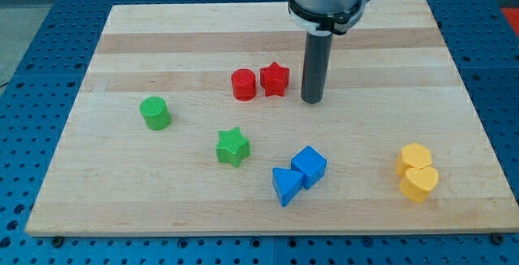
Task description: Move your arm slightly to the down
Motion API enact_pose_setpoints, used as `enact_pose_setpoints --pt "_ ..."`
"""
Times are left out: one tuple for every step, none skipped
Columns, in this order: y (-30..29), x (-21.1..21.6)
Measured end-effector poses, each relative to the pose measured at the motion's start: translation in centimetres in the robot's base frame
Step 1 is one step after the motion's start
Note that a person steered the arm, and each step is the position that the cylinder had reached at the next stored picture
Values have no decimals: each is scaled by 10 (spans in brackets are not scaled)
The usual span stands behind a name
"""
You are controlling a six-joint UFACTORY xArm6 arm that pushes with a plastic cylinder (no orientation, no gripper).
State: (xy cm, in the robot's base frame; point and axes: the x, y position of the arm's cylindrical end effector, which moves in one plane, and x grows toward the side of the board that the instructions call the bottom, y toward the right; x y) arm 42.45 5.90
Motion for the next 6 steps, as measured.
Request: enact_pose_setpoints --pt "-7 0" --pt "-13 0" --pt "-20 0" --pt "-22 0" --pt "-22 0" --pt "-29 4"
